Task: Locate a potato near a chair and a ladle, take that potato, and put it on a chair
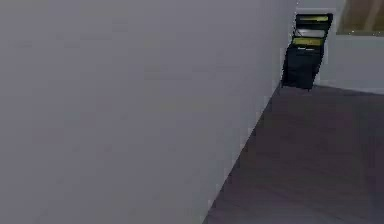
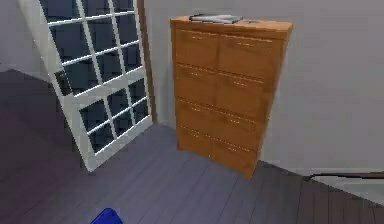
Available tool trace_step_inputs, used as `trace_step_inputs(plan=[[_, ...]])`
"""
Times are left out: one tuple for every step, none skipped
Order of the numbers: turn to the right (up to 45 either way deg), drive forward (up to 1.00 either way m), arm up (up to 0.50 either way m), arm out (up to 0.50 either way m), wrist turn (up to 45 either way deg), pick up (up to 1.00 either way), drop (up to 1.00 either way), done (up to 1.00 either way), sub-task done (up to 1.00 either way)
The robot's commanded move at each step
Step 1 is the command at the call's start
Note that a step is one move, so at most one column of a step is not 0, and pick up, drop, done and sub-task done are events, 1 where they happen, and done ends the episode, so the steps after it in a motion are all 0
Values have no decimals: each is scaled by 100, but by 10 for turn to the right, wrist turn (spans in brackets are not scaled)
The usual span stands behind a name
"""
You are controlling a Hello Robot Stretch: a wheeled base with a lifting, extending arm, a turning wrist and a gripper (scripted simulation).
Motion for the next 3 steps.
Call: trace_step_inputs(plan=[[450, 0, 0, 0, 0, 0, 0, 0, 0], [450, 0, 0, 0, 0, 0, 0, 0, 0], [240, 0, 0, 0, 0, 0, 0, 0, 0]])
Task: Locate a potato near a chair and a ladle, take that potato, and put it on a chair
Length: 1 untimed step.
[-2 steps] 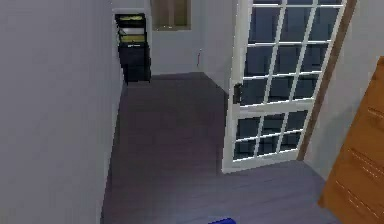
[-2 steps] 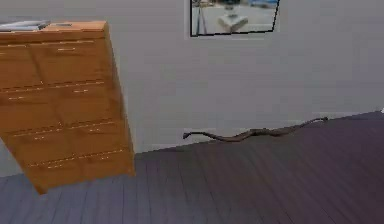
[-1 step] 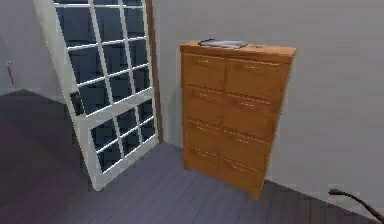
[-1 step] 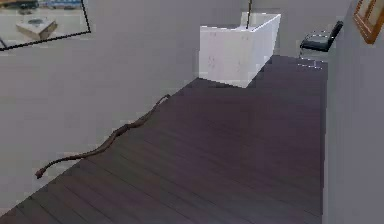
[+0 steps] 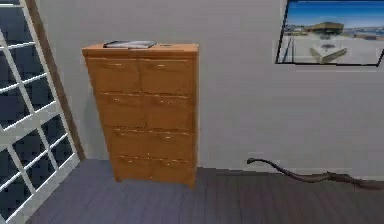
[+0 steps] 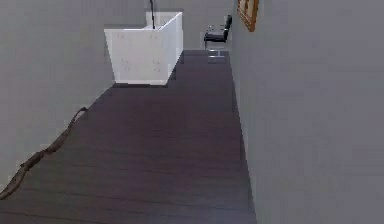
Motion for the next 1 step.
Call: trace_step_inputs(plan=[[0, 55, 0, 0, 0, 0, 0, 0, 0]])
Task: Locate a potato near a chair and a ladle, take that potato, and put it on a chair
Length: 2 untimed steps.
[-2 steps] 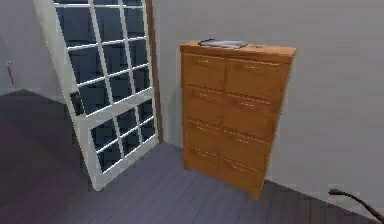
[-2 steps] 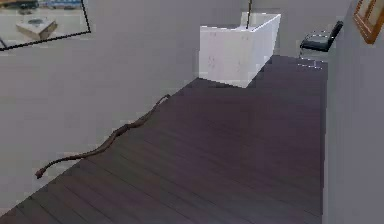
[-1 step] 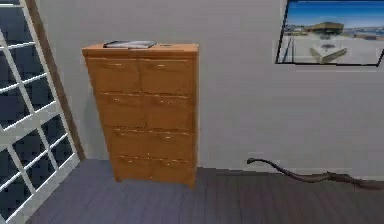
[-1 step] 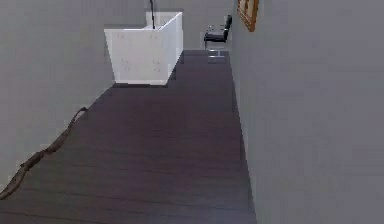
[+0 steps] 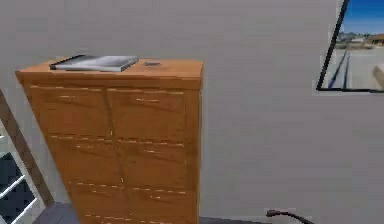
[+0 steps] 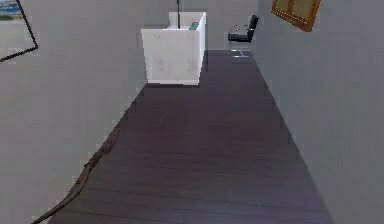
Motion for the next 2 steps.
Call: trace_step_inputs(plan=[[-270, 0, 0, 0, 0, 0, 0, 0, 0], [0, 40, 0, 0, 0, 0, 0, 0, 0]])
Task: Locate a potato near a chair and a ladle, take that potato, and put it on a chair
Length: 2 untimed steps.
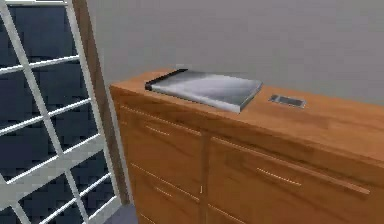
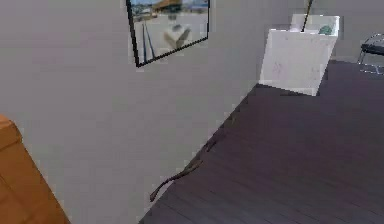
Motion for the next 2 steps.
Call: trace_step_inputs(plan=[[-450, 0, 0, 0, 0, 0, 0, 0, 0], [-90, 0, 0, 0, 0, 0, 0, 0, 0]])
